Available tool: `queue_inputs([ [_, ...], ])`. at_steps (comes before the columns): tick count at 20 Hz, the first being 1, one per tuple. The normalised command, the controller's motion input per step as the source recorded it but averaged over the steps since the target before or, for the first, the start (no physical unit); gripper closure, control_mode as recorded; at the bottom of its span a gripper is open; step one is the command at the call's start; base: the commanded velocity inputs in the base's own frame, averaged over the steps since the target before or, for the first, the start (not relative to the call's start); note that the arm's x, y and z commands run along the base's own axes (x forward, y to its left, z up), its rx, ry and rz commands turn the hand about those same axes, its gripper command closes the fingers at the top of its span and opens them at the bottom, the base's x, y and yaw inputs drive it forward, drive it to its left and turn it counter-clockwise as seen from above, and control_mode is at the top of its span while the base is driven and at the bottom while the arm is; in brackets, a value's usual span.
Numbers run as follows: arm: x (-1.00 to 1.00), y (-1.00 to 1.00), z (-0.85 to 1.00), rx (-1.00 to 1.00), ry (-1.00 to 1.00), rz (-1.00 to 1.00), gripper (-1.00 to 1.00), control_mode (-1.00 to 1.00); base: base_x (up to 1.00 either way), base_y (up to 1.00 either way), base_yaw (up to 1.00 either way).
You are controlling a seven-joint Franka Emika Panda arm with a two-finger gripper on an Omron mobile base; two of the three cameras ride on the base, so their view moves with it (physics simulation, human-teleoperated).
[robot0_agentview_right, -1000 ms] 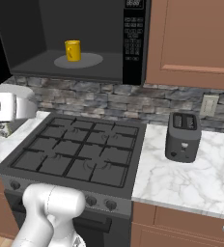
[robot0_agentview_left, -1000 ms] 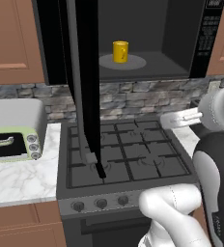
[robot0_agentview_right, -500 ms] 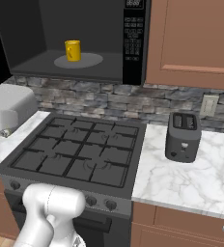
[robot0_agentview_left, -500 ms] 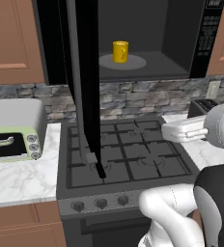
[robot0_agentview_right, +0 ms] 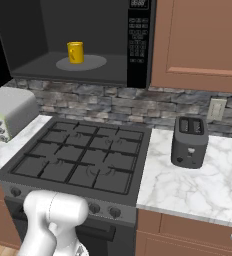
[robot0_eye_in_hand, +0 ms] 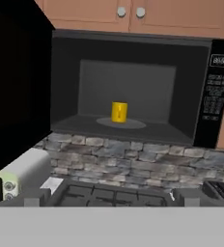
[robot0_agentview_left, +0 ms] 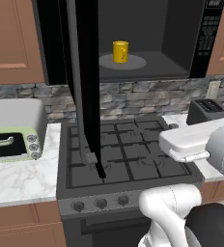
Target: Pick the mug from the counter and place it inside the microwave. Then close the microwave.
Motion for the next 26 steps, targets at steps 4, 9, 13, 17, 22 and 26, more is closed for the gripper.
queue_inputs([
  [4,-0.35,0.26,0.44,0.00,-0.18,0.00,-1.00,-1.00,0.00,0.00,0.00],
  [9,-0.61,0.23,0.24,0.00,-0.07,0.00,-1.00,-1.00,0.00,0.00,0.00],
  [13,-0.24,0.27,0.08,0.00,-0.06,0.00,-1.00,-1.00,0.00,0.00,0.00],
  [17,-0.04,0.15,0.00,0.00,-0.08,0.00,-1.00,-1.00,0.00,0.00,0.00],
  [22,-0.21,0.05,0.00,0.00,-0.08,-0.04,-1.00,-1.00,0.00,0.00,0.00],
  [26,-0.47,0.14,0.00,0.00,-0.10,-0.06,-1.00,-1.00,0.00,0.00,0.00],
])
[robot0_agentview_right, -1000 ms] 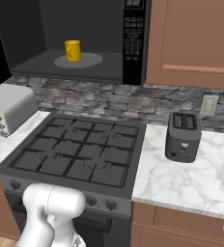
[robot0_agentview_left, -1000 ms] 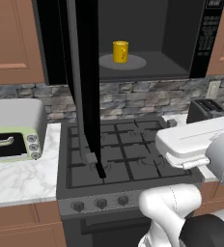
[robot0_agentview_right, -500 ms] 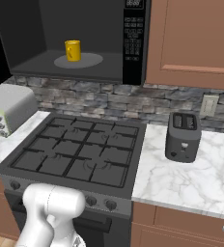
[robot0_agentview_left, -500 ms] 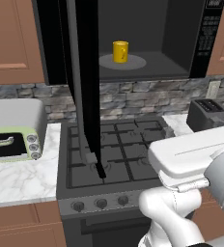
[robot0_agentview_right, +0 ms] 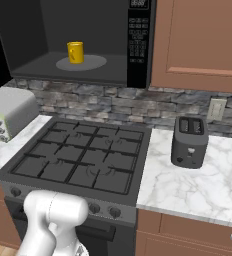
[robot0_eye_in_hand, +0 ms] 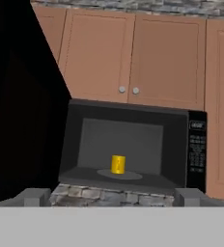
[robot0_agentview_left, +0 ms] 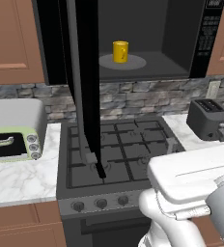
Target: Pick the mug from the counter and place it inside the microwave. Then close the microwave.
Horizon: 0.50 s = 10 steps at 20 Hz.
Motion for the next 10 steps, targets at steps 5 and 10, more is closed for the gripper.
queue_inputs([
  [5,-0.40,0.34,0.00,0.00,-0.10,-0.04,-1.00,-1.00,0.00,0.00,0.00],
  [10,-0.09,0.28,0.00,0.00,0.00,-0.09,-1.00,-1.00,0.00,0.00,0.00],
])
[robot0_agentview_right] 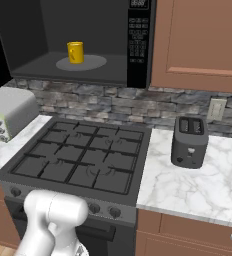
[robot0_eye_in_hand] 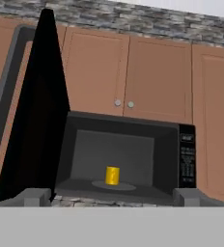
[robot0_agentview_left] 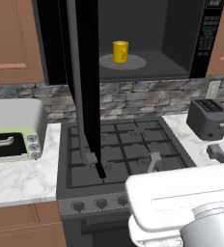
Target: Pick the mug from the counter and place it inside the microwave. Then close the microwave.
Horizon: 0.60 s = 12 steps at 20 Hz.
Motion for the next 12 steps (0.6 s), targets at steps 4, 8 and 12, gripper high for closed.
queue_inputs([
  [4,-0.04,0.12,-0.01,0.00,0.01,-0.20,-1.00,-1.00,0.00,0.00,0.00],
  [8,0.00,0.15,-0.06,0.00,0.02,-0.29,-1.00,-1.00,0.00,0.00,0.00],
  [12,0.00,0.30,-0.05,0.00,0.04,-0.30,-1.00,-1.00,0.00,0.00,0.00],
])
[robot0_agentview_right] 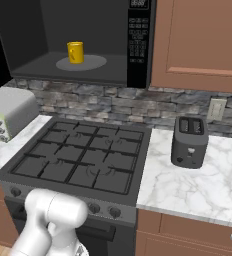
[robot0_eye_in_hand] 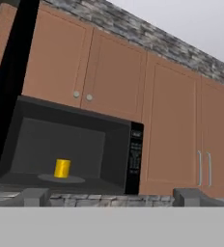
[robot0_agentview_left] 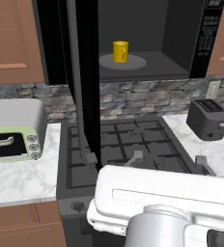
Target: Pick the mug from the counter and place it inside the microwave. Then close the microwave.
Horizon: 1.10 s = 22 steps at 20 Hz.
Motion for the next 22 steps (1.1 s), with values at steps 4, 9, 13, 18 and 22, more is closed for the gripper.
queue_inputs([
  [4,0.00,0.49,-0.06,0.00,0.01,-0.20,-1.00,-1.00,0.00,0.00,0.00],
  [9,0.01,0.25,-0.18,0.00,0.00,-0.09,-1.00,-1.00,0.00,0.00,0.00],
  [13,0.04,0.27,-0.20,0.00,0.00,-0.11,-1.00,-1.00,0.00,0.00,0.00],
  [18,0.10,0.25,-0.12,0.00,0.00,-0.11,-1.00,-1.00,0.00,0.00,0.00],
  [22,0.27,0.23,0.00,0.00,0.00,-0.12,-1.00,-1.00,0.00,0.00,0.00],
])
